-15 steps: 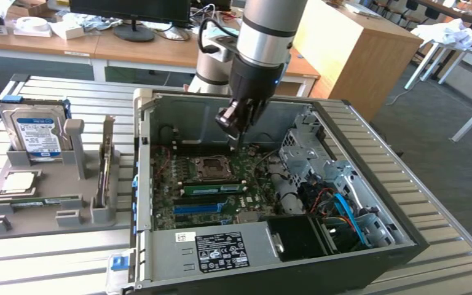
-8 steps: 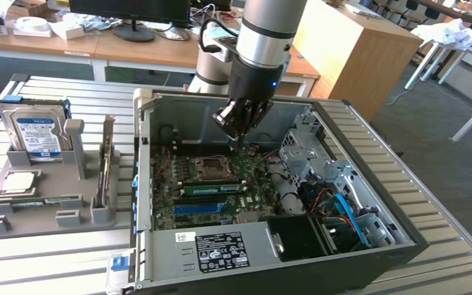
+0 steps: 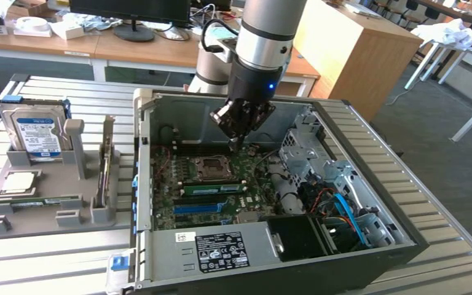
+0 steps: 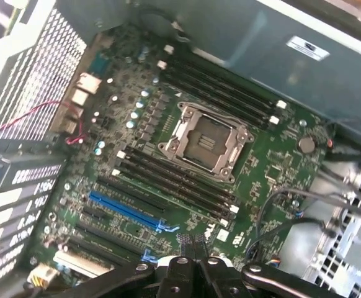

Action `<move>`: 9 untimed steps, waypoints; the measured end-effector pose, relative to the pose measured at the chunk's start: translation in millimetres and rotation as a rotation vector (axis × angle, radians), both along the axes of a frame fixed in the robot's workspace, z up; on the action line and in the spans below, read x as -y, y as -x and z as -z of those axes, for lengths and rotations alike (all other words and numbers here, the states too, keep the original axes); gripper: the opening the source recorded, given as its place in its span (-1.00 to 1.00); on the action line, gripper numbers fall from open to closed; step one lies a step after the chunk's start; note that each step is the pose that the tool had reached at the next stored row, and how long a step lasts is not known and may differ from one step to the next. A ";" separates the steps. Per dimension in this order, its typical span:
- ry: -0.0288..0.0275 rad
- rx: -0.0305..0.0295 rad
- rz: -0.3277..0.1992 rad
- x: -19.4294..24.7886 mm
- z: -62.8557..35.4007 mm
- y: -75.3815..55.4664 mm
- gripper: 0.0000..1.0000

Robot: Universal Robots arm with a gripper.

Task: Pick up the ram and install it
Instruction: 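Press down the ram until it locks into place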

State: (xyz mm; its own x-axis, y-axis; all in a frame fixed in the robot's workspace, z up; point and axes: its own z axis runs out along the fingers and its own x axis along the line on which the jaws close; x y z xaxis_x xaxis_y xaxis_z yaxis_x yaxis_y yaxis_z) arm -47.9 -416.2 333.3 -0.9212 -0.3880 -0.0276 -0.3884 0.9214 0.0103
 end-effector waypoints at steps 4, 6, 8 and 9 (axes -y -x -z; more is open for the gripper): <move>0.0001 0.0000 0.070 0.0 1.5 0.0 -0.80; 0.0001 0.0000 0.104 0.0 2.1 0.0 -0.80; 0.0001 0.0000 0.138 0.0 2.7 0.1 -0.80; 0.0001 0.0000 0.151 0.0 2.9 0.0 -0.80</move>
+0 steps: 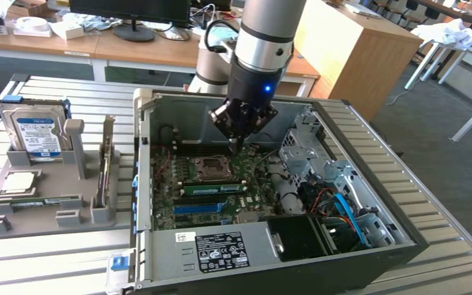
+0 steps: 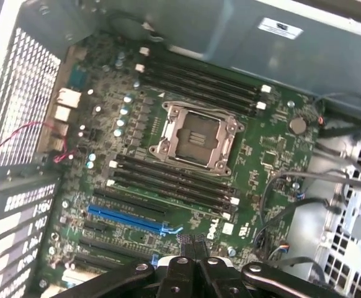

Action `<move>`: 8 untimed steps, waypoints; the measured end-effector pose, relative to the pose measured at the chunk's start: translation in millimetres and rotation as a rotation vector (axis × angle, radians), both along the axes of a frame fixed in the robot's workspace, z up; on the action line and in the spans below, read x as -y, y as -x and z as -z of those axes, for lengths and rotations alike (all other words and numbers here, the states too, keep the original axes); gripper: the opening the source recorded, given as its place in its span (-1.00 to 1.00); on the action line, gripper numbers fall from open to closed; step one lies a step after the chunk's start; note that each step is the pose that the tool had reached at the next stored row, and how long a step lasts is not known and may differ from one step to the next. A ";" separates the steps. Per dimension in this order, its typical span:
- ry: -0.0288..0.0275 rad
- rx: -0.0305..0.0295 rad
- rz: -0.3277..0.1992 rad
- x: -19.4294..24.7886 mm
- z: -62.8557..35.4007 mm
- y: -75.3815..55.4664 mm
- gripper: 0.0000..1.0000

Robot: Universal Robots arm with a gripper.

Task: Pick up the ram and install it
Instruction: 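Press down the ram until it locks into place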

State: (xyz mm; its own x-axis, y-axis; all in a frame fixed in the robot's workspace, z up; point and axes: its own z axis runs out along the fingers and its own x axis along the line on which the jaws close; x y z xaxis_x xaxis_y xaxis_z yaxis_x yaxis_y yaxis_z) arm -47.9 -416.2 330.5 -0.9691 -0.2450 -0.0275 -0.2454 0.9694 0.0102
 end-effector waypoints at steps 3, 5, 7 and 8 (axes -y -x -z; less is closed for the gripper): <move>0.0000 0.0000 0.012 0.0 0.1 0.0 -0.80; -0.0001 0.0001 0.012 0.0 0.1 0.0 -0.80; -0.0001 0.0001 0.012 0.0 0.2 0.0 -0.80; -0.0002 0.0001 0.012 0.0 0.2 0.0 -0.80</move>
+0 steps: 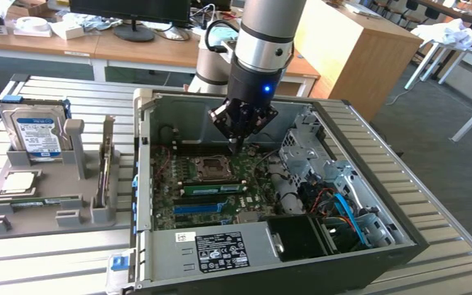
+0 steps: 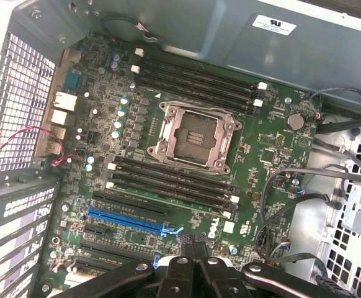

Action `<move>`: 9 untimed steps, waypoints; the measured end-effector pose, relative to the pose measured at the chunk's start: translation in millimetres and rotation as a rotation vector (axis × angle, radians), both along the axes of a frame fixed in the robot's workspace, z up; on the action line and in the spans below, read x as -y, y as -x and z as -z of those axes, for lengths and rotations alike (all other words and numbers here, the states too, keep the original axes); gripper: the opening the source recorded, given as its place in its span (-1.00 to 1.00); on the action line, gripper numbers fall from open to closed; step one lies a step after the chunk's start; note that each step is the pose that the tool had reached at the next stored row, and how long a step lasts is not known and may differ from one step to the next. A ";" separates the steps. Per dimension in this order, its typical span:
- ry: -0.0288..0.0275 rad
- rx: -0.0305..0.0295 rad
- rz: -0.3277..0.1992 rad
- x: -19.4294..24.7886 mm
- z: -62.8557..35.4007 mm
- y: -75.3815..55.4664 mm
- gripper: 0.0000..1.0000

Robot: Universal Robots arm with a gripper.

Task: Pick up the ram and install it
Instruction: 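Press down the ram until it locks into place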

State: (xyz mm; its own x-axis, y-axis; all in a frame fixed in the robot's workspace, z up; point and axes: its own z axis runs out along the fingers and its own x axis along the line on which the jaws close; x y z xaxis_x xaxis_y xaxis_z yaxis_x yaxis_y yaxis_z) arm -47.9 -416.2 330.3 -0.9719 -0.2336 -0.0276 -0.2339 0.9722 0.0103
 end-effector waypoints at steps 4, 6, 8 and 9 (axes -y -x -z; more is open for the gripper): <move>0.0001 0.0000 0.000 0.0 0.0 0.0 -0.80; 0.0000 0.0000 0.000 0.0 0.0 0.0 -0.80; 0.0001 -0.0001 0.001 0.0 0.0 0.0 -0.80; 0.0002 -0.0002 0.004 0.0 0.0 0.0 -0.80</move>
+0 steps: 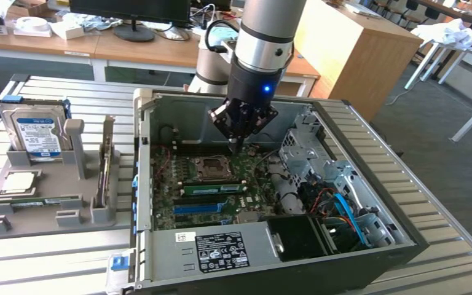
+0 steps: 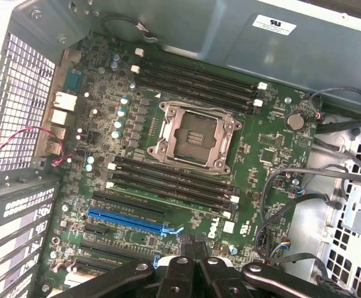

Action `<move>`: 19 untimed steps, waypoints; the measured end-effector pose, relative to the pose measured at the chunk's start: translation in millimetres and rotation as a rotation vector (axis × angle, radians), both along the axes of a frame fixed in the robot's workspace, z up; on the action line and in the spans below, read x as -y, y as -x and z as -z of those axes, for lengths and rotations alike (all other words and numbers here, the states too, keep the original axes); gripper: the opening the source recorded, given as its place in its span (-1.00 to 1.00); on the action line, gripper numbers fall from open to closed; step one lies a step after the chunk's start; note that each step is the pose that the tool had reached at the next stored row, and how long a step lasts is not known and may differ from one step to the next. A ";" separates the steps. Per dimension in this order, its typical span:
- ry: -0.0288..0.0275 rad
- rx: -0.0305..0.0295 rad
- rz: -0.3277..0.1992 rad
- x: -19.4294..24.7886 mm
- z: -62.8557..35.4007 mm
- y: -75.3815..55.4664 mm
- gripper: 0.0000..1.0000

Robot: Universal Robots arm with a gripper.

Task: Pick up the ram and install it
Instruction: 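Press down the ram until it locks into place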

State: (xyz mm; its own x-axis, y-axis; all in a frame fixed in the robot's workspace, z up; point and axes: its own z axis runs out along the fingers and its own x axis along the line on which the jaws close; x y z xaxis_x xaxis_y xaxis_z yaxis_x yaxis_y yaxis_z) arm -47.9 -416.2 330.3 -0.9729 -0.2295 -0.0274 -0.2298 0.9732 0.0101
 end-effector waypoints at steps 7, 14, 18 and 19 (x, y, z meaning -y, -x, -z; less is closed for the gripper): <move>-0.0001 0.0001 0.089 0.0 0.9 0.1 -0.80; -0.0001 0.0003 0.116 -1.7 1.4 2.7 -0.80; -0.0002 0.0004 0.138 -3.3 2.1 5.1 -0.80; -0.0001 0.0004 0.152 -3.3 2.3 5.2 -0.80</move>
